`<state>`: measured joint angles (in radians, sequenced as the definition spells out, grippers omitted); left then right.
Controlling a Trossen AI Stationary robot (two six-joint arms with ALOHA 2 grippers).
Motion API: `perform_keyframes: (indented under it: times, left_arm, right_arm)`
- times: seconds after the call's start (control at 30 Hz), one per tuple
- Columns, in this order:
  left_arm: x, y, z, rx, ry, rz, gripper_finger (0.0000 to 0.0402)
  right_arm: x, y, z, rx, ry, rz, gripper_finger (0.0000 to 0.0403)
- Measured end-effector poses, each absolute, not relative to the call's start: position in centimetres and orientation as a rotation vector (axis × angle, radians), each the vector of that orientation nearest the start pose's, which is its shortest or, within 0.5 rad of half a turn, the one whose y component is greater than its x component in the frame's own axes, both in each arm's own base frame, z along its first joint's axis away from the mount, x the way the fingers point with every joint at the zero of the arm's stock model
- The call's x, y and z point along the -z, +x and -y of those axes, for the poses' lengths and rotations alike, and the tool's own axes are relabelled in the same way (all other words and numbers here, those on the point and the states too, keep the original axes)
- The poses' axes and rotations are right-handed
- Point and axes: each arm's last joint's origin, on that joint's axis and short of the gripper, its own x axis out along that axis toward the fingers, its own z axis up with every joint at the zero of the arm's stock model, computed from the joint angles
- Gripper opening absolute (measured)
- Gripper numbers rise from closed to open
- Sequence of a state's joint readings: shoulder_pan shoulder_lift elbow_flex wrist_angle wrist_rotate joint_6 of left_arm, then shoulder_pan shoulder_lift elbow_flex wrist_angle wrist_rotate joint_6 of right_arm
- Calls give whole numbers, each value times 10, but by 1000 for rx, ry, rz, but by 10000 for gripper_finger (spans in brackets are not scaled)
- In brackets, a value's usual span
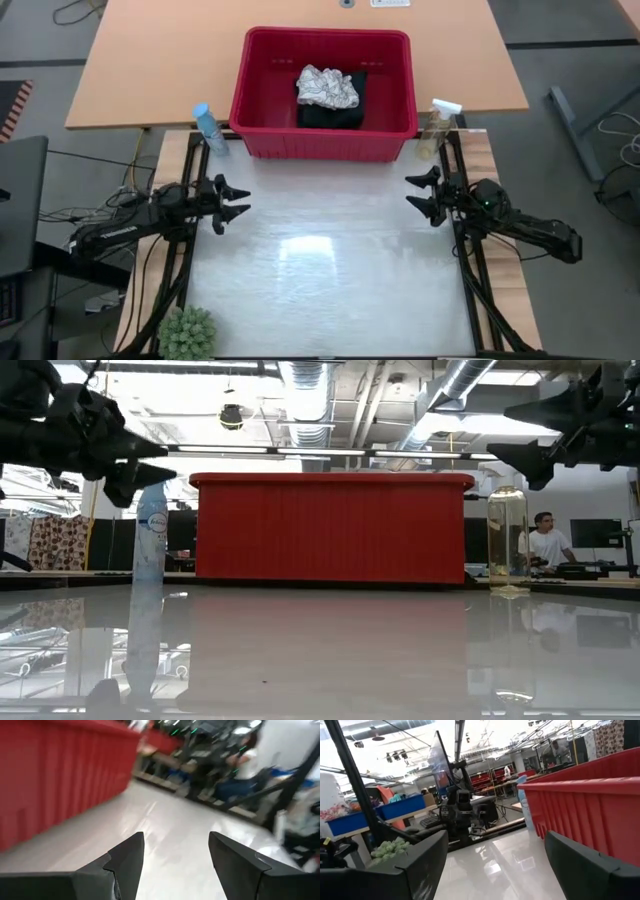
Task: Fold Laundry from Bin
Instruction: Return to Home Position
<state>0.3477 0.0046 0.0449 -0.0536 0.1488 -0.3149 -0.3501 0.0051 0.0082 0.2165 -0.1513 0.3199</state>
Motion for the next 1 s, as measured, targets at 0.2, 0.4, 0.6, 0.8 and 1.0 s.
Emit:
perform_keyframes:
  times: [0.2, 0.4, 0.6, 0.8, 1.0]
  left_arm:
    - [-171, 95, -19, -143, -315, 76, 213]
    - [-170, 97, -12, -116, -361, 61, 213]
    - [-169, 97, -9, -74, -376, 52, 213]
    - [-169, 97, -10, -78, -404, 53, 213]
    - [-169, 97, -10, -80, -402, 53, 213]
  right_arm:
    - [-183, 92, 27, 152, 276, 200, 354]
    - [-176, 93, 27, 163, 309, 132, 354]
    - [-170, 93, 28, 176, 359, 85, 354]
    - [-170, 93, 28, 185, 358, 79, 354]
    - [-169, 93, 28, 186, 357, 77, 354]
